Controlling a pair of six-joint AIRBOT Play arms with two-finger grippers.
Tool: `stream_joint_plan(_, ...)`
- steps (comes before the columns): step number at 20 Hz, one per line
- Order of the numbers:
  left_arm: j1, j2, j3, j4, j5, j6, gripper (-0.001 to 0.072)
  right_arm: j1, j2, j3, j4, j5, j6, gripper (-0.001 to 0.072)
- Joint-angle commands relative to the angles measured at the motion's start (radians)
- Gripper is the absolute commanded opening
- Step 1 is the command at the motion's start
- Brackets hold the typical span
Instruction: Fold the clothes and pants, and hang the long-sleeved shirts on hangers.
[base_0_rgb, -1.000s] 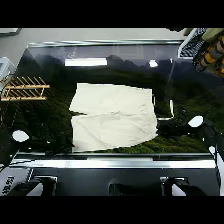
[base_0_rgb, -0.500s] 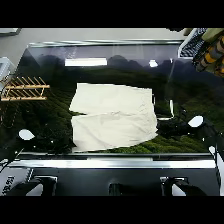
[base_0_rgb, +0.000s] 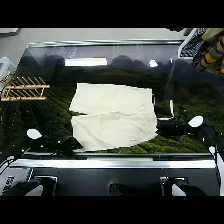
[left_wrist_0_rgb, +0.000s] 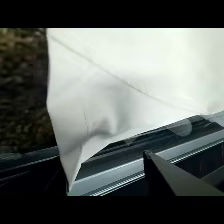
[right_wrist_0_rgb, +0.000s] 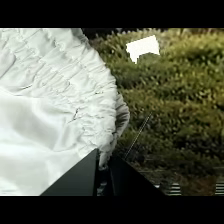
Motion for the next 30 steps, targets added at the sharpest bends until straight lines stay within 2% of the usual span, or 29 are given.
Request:
stream_joint_plan(1, -0.006, -0.010, 0.000, -0.081, 0.015, 0.051, 0.0233, 0.001, 0.001, 0.000, 0.039, -0.002, -0.002, 0.0035)
stream_joint_plan(2, -0.006, -0.009, 0.001, -0.108, 0.015, 0.065, 0.0045, 0.001, 0.001, 0.000, 0.069, -0.010, -0.015, 0.0035)
stream_joint_plan(3, -0.006, -0.009, 0.002, -0.141, 0.014, 0.095, 0.0012, 0.001, 0.003, 0.000, 0.096, -0.021, -0.037, 0.0035)
stream_joint_plan(5, -0.005, -0.009, 0.020, -0.189, 0.012, 0.133, 0.0011, 0.001, 0.011, 0.006, 0.146, -0.048, -0.094, 0.0035)
stream_joint_plan(9, -0.004, 0.008, 0.183, -0.185, 0.004, 0.134, 0.0010, 0.001, 0.063, 0.102, 0.230, -0.087, -0.239, 0.0034)
stream_joint_plan(15, -0.004, 0.105, 0.617, -0.124, -0.023, 0.125, 0.0010, 0.001, 0.193, 0.479, 0.230, -0.064, -0.263, 0.0034)
stream_joint_plan(18, -0.004, 0.181, 0.832, -0.029, -0.074, 0.033, 0.0010, 0.001, 0.282, 0.669, 0.227, -0.042, -0.258, 0.0034)
stream_joint_plan(21, -0.004, 0.270, 1.009, 0.114, -0.176, -0.086, 0.0010, 0.001, 0.375, 0.808, 0.225, 0.005, -0.199, 0.0034)
stream_joint_plan(24, -0.004, 0.384, 1.109, 0.251, -0.234, -0.218, 0.0010, 0.001, 0.463, 0.888, 0.226, 0.072, -0.095, 0.0034)
stream_joint_plan(28, -0.004, 0.520, 1.127, 0.388, -0.236, -0.389, 0.0010, 0.001, 0.541, 0.933, 0.230, 0.085, 0.133, 0.0034)
stream_joint_plan(30, -0.004, 0.544, 1.127, 0.411, -0.236, -0.414, 0.0010, 0.001, 0.546, 0.943, 0.245, 0.078, 0.249, 0.0034)
